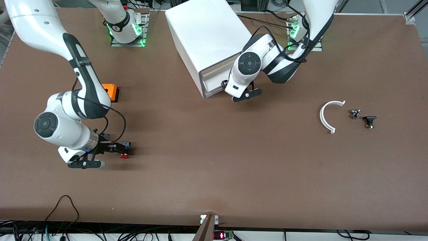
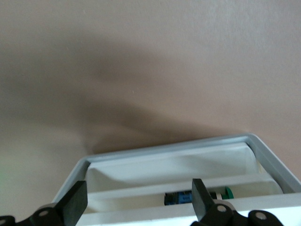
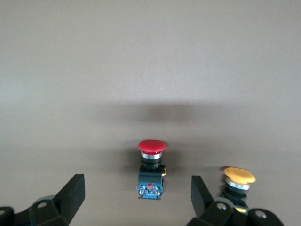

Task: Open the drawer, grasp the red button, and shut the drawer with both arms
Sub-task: 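Open the right gripper and draw it back from the red button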

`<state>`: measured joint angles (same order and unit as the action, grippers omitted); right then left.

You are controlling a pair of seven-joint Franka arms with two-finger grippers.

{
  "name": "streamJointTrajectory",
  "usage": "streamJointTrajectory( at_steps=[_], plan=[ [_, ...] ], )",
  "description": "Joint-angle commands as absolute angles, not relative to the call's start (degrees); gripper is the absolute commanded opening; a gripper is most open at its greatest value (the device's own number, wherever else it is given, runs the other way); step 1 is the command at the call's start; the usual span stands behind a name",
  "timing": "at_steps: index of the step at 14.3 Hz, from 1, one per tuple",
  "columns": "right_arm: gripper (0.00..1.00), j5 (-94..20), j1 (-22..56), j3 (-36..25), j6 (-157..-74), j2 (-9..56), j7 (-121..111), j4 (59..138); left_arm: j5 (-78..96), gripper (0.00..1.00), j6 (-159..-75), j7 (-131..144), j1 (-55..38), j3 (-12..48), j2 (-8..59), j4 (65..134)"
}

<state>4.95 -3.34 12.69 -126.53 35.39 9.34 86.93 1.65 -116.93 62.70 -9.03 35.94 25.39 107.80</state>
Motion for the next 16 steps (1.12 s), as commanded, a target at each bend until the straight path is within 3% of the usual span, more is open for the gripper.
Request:
streamJointTrajectory(
  at_steps=[1,16],
  plan=[
    [1.00,6.06,-3.43,12.83,-122.80,29.55,9.23,88.42,3.87,0.99,-115.58,62.93,-8.88,37.17,24.70,108.54],
    [1.00,5.63,-5.45,15.91,-103.11,9.77,18.28,88.51,4.66,0.99,-115.14,63.55,-9.23,38.23,24.52,108.64]
  ],
)
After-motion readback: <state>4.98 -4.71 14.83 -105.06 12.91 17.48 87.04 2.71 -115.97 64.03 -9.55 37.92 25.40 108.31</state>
